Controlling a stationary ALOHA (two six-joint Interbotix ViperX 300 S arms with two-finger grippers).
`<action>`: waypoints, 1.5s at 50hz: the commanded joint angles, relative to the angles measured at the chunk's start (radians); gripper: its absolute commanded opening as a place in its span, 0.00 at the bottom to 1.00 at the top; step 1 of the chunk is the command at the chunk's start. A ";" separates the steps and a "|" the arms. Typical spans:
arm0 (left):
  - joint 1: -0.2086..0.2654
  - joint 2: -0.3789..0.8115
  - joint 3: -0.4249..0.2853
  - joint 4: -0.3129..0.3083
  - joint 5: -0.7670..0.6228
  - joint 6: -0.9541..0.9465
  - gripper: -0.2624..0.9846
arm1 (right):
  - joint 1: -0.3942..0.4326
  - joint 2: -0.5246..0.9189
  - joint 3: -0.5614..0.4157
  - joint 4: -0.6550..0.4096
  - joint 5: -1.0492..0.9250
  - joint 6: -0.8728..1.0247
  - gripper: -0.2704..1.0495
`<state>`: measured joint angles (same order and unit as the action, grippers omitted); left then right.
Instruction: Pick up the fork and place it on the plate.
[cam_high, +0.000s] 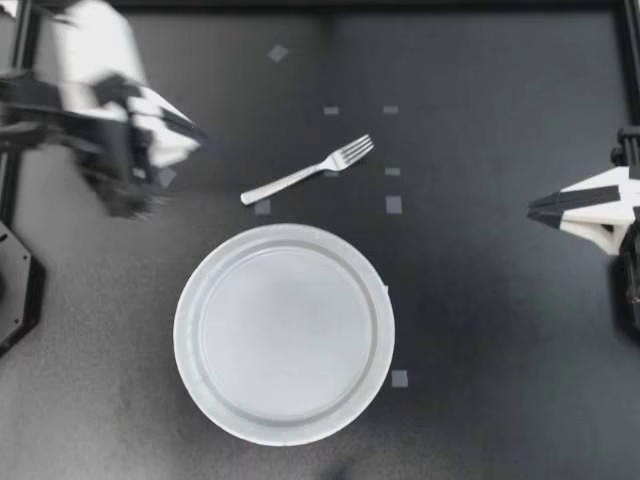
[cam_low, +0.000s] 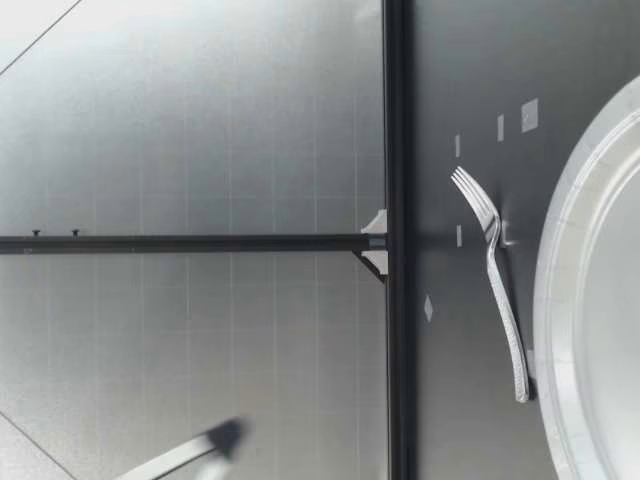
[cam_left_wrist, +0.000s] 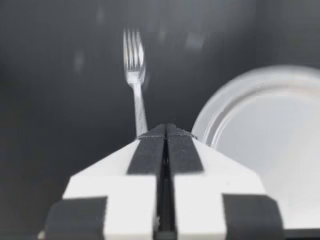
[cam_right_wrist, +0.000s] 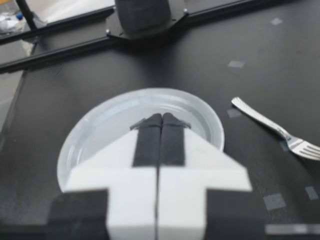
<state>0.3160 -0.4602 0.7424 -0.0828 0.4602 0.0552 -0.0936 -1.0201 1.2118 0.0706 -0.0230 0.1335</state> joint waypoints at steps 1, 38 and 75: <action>0.012 0.186 -0.051 0.044 -0.005 0.041 0.40 | -0.006 0.000 -0.003 0.000 -0.005 0.005 0.30; 0.041 0.650 -0.285 0.049 -0.123 0.137 0.63 | -0.005 0.009 0.058 -0.002 -0.078 0.040 0.52; 0.034 0.747 -0.318 0.020 -0.179 0.135 0.63 | -0.005 0.000 0.080 -0.002 -0.083 0.069 0.52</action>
<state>0.3528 0.2884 0.4525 -0.0614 0.2899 0.1902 -0.0951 -1.0216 1.3008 0.0690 -0.0936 0.1933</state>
